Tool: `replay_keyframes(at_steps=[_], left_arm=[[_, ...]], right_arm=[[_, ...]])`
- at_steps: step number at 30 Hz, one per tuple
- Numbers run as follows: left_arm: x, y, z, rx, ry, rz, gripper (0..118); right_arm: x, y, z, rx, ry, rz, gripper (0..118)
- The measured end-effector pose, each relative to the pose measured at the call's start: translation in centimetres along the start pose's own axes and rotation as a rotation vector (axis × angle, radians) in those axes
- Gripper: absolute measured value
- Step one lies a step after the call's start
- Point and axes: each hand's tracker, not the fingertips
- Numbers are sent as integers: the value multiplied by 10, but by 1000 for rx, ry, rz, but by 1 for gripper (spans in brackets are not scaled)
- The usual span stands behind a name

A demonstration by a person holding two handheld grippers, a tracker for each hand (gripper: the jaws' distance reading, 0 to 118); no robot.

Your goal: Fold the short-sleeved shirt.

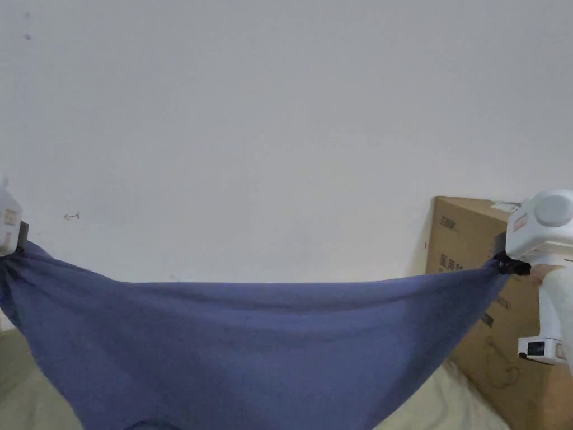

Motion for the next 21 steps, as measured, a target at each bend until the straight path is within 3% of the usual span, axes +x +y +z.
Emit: replay_keyframes(at_steps=[11,15,21], left_arm=[[-16,4,-50,56,33,26,4],[-20,-31,-59,4,27,35,4],[-24,-130,-66,-184,23,-1,4]], right_arm=[[-62,31,-36,71,50,35,4],[-63,-1,-55,13,57,37,4],[-38,-102,-88,-167,47,43,4]])
